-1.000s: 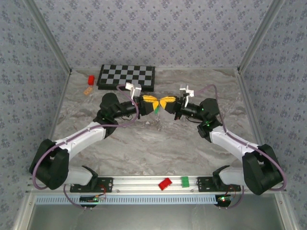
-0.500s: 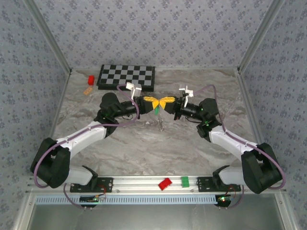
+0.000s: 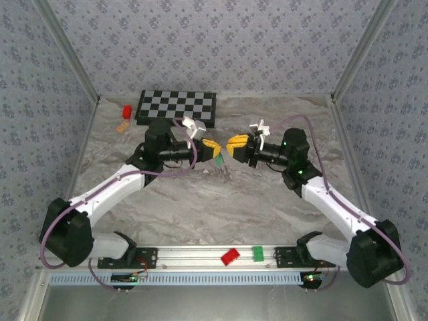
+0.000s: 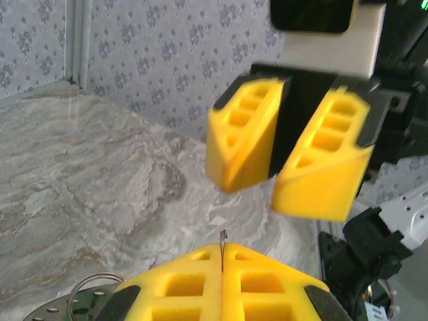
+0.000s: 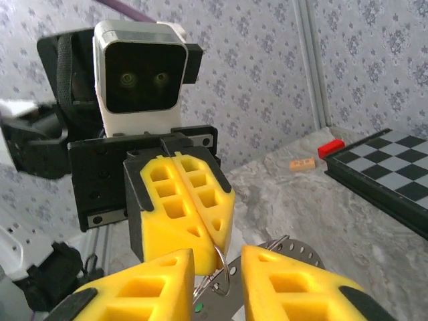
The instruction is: Put the keys on the keyring
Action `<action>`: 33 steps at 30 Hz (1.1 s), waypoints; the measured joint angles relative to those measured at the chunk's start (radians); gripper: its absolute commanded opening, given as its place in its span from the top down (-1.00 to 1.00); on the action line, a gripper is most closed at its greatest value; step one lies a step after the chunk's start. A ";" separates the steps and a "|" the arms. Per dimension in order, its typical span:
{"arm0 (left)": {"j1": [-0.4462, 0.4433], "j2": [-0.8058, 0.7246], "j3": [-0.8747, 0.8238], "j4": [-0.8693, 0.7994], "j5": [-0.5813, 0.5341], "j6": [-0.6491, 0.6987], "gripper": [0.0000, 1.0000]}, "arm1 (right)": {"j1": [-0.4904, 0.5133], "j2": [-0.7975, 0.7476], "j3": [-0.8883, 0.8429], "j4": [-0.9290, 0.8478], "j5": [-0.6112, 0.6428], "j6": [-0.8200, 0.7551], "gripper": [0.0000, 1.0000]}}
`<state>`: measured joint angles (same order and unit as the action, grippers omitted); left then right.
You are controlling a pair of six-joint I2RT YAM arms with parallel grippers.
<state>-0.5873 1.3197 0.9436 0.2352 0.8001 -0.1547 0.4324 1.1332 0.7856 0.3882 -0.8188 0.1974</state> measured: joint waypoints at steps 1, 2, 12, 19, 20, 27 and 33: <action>0.000 0.000 0.010 -0.036 0.000 0.025 1.00 | 0.003 -0.003 0.017 -0.045 0.003 -0.029 0.43; 0.000 0.000 0.020 -0.073 0.001 0.052 1.00 | 0.006 -0.003 0.035 -0.093 0.004 -0.060 0.43; 0.000 0.000 0.069 -0.312 0.005 0.257 1.00 | 0.042 0.061 0.220 -0.529 0.045 -0.318 0.41; 0.004 0.000 0.073 -0.375 0.027 0.317 1.00 | 0.053 0.132 0.288 -0.665 0.040 -0.410 0.41; 0.005 0.000 0.073 -0.377 0.027 0.321 1.00 | 0.055 0.141 0.290 -0.672 0.038 -0.418 0.41; 0.005 -0.002 0.073 -0.382 0.050 0.330 1.00 | 0.075 0.171 0.290 -0.700 0.019 -0.453 0.39; 0.006 -0.002 0.073 -0.382 0.061 0.330 1.00 | 0.087 0.188 0.290 -0.699 0.015 -0.458 0.41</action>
<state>-0.5816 1.3182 1.0168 -0.1467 0.8612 0.1749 0.5198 1.3209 1.0756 -0.3111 -0.8036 -0.2604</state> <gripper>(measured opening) 0.045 0.299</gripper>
